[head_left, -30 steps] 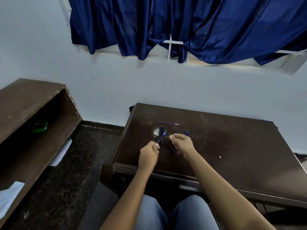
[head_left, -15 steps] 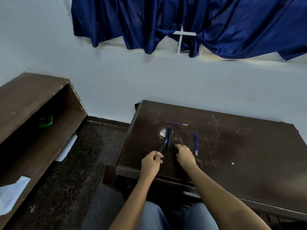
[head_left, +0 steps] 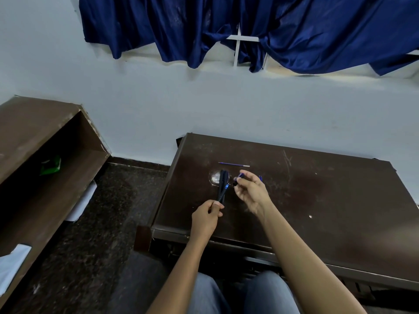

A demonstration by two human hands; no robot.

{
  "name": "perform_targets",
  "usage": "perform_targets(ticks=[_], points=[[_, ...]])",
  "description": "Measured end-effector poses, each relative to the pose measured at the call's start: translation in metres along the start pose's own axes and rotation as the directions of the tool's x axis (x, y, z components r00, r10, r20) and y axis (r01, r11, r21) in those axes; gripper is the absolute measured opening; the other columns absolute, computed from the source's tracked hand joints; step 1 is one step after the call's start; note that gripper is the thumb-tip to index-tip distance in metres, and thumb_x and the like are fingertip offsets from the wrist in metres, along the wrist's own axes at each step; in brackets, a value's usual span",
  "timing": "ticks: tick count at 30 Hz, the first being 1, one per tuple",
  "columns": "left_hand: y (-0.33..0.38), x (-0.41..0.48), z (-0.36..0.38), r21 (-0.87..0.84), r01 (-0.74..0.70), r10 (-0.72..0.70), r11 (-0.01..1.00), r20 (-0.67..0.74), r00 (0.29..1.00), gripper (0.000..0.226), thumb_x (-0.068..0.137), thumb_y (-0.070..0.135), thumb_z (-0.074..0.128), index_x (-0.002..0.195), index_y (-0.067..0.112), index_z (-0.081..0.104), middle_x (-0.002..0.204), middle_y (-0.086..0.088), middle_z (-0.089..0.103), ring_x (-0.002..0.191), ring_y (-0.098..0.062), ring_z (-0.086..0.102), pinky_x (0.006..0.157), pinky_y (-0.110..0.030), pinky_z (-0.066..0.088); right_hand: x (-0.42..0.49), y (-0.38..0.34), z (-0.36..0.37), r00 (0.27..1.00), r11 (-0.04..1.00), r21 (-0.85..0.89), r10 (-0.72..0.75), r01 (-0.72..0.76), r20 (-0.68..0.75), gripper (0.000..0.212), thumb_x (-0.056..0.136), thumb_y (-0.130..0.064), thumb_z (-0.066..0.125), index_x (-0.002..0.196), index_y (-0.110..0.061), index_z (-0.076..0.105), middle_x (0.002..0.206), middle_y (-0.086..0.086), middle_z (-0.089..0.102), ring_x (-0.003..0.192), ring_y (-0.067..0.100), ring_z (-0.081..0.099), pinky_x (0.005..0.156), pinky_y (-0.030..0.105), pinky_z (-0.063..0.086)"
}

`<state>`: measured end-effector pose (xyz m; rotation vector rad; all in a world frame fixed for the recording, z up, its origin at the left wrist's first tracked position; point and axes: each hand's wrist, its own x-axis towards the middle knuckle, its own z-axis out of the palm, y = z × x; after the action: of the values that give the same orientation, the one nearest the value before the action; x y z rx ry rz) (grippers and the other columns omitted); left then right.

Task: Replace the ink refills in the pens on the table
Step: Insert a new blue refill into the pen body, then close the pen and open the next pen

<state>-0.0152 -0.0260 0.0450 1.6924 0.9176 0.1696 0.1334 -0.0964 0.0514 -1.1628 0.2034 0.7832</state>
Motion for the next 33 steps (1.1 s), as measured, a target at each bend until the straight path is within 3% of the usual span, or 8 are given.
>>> perform_targets(ticks=[8,14,18,20,22,26,30,33], points=[[0.005,-0.005,-0.003,-0.007,-0.002,0.002,1.0,-0.001,1.0,0.023,0.098,0.024,0.045,0.087,0.031,0.063,0.084,0.007,0.066,0.078,-0.009,0.06,0.066,-0.019,0.045,-0.015,-0.004,0.011,0.994,0.989,-0.132,-0.048,0.06,0.094,0.035,0.087,0.006,0.06,0.115,-0.015,0.063,0.099,0.012,0.069,0.082,0.018,0.064,0.081,0.033,0.053],[0.009,-0.007,-0.001,-0.004,0.001,-0.001,1.0,-0.006,1.0,0.022,0.098,0.024,0.044,0.088,0.029,0.064,0.082,0.006,0.066,0.083,-0.006,0.06,0.063,-0.015,0.036,-0.027,0.004,0.014,0.982,0.96,-0.249,-0.088,0.128,0.166,0.035,0.086,0.005,0.06,0.108,-0.021,0.064,0.104,0.013,0.067,0.095,0.021,0.064,0.079,0.031,0.053],[0.017,-0.005,0.004,0.033,-0.029,0.031,0.999,-0.082,0.996,0.02,0.097,0.024,0.048,0.088,0.022,0.066,0.077,0.006,0.066,0.079,-0.009,0.062,0.063,-0.016,0.038,-0.034,0.02,0.015,0.975,0.957,-0.252,-0.091,0.142,0.203,0.045,0.083,0.003,0.066,0.123,-0.016,0.057,0.094,0.013,0.067,0.079,0.021,0.063,0.068,0.033,0.053],[0.018,-0.004,0.008,0.097,-0.016,0.029,0.995,-0.137,0.99,0.022,0.097,0.023,0.05,0.082,0.018,0.066,0.076,0.003,0.066,0.073,-0.012,0.062,0.059,-0.018,0.041,-0.036,0.033,0.015,0.978,0.958,-0.248,-0.1,0.144,0.182,0.056,0.078,0.001,0.073,0.125,-0.02,0.052,0.092,0.013,0.067,0.075,0.023,0.064,0.058,0.034,0.05],[0.014,-0.002,0.012,0.162,0.009,0.019,0.987,-0.167,0.986,0.024,0.096,0.024,0.051,0.081,0.016,0.067,0.078,0.001,0.066,0.071,-0.012,0.062,0.058,-0.021,0.043,-0.036,0.042,0.015,0.985,0.957,-0.25,-0.119,0.148,0.126,0.061,0.075,0.0,0.076,0.126,-0.022,0.049,0.091,0.011,0.068,0.078,0.024,0.065,0.057,0.035,0.049],[0.01,0.0,0.02,0.287,0.072,-0.001,0.955,-0.24,0.971,0.023,0.096,0.026,0.05,0.087,0.018,0.069,0.081,0.0,0.066,0.07,-0.015,0.063,0.056,-0.026,0.047,-0.036,0.05,0.016,0.988,0.956,-0.254,-0.151,0.147,0.003,0.058,0.076,0.001,0.074,0.122,-0.026,0.051,0.095,0.01,0.071,0.09,0.023,0.069,0.072,0.029,0.054],[0.016,-0.005,0.027,0.31,0.079,0.015,0.948,-0.29,0.957,0.023,0.097,0.023,0.048,0.086,0.016,0.066,0.08,0.001,0.064,0.07,-0.016,0.062,0.06,-0.03,0.052,-0.029,0.055,0.015,0.982,0.928,-0.337,-0.183,0.159,-0.04,0.056,0.075,-0.002,0.076,0.121,-0.025,0.055,0.087,0.007,0.074,0.09,0.021,0.071,0.09,0.037,0.053],[0.017,-0.006,0.03,0.276,0.058,0.021,0.96,-0.274,0.961,0.024,0.097,0.021,0.045,0.079,0.017,0.061,0.075,0.004,0.06,0.067,-0.015,0.06,0.059,-0.032,0.05,-0.022,0.052,0.012,0.983,0.886,-0.443,-0.176,0.139,-0.043,0.06,0.076,-0.006,0.076,0.129,-0.021,0.053,0.089,0.006,0.074,0.091,0.019,0.07,0.089,0.035,0.053]])
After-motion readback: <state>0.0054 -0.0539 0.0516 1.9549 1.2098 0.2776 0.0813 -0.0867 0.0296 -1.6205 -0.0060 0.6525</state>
